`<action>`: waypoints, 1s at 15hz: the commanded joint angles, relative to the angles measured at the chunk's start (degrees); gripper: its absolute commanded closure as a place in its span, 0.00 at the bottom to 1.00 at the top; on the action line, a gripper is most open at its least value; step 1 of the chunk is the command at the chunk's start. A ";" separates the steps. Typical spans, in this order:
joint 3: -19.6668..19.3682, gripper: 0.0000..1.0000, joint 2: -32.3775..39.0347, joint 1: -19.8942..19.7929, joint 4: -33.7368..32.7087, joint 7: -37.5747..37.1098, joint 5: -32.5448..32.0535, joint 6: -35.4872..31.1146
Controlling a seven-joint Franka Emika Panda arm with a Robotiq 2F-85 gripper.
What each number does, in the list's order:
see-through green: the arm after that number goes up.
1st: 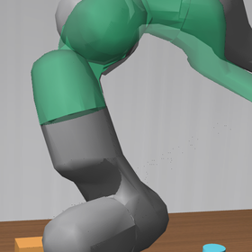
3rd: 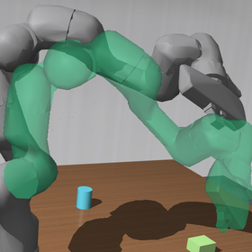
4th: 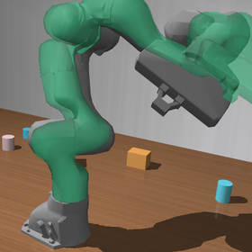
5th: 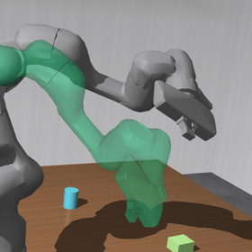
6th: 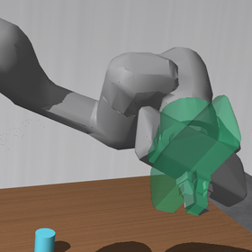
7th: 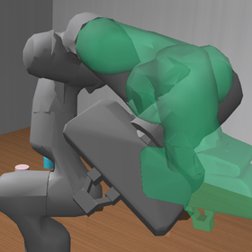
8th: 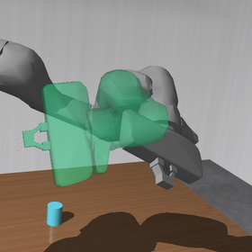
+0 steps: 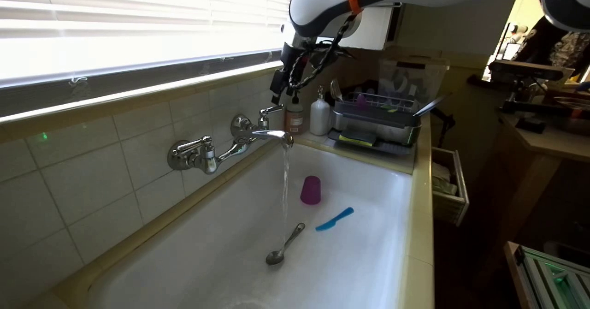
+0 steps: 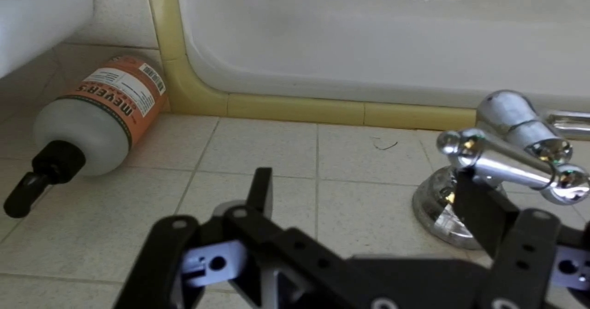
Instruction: Open the faucet then close it and put the silver spoon on the dishrack.
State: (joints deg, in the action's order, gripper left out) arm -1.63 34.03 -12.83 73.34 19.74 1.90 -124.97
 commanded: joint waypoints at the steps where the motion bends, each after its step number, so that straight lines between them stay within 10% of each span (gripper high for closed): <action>1: -1.22 0.00 0.60 0.54 -0.39 -0.50 -2.35 2.63; 15: -0.90 0.00 -4.69 0.08 3.44 1.37 -2.67 14.20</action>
State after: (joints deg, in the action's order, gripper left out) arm -3.54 31.41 -12.66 73.99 20.56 -2.44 -111.64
